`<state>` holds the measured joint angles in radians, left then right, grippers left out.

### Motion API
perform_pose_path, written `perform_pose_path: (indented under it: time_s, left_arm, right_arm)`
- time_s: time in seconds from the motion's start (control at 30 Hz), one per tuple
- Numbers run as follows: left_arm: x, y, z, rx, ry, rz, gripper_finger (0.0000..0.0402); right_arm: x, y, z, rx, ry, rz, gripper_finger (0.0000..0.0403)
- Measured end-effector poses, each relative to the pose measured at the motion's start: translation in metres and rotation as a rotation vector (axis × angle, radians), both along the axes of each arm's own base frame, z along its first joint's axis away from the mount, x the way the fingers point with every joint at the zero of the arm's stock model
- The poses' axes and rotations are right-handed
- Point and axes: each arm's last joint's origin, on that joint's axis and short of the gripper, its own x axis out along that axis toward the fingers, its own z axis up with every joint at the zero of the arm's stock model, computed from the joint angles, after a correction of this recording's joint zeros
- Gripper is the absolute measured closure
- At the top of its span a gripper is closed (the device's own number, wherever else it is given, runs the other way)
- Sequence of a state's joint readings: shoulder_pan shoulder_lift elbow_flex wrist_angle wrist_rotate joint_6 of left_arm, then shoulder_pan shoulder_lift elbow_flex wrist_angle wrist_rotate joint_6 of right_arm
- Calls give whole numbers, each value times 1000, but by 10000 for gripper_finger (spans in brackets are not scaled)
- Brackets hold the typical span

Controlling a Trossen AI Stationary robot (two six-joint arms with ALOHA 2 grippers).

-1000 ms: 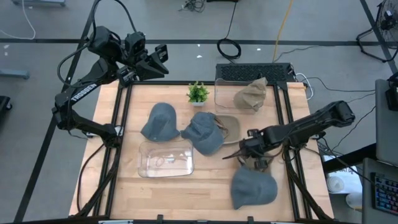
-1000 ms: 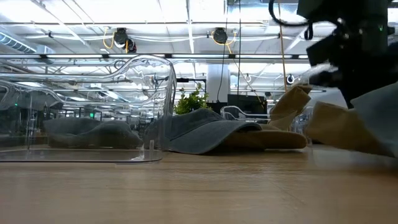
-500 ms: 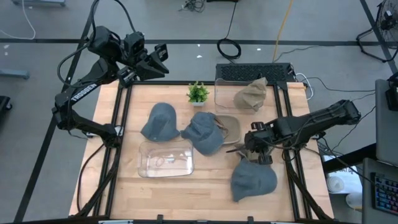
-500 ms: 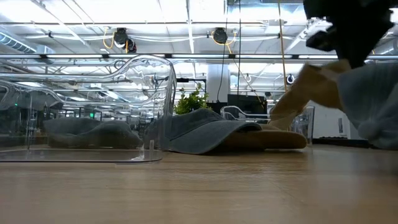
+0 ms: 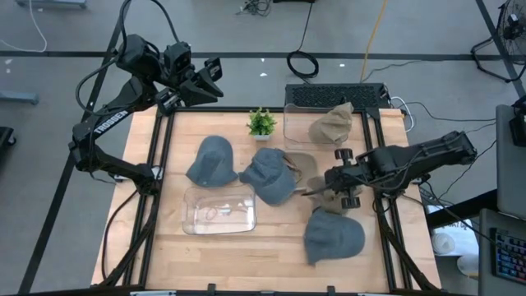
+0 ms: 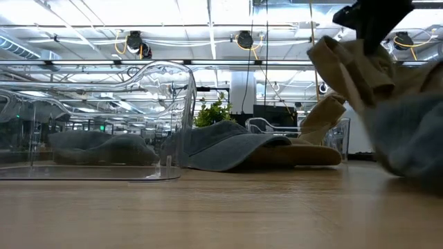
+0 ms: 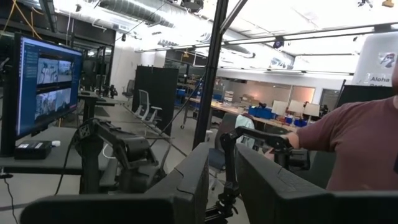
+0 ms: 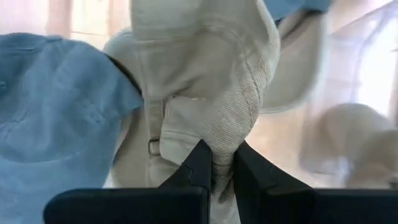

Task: Pick & Place hat
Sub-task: Put the bottom brown cap into the top transparent bin

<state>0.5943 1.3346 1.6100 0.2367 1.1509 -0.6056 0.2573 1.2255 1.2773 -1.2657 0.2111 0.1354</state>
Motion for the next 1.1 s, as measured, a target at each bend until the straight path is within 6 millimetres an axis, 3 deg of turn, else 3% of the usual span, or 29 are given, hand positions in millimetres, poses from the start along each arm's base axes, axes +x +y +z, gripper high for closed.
perform_pose_path:
  time_s: [0.57,1.1]
  left_arm:
    - [0,0,0,-26,18,-6,316]
    - [0,0,0,-41,28,-10,316]
  right_arm:
    - [-7,-5,52,-119,-104,78,381]
    - [-12,-12,90,-379,-195,186,381]
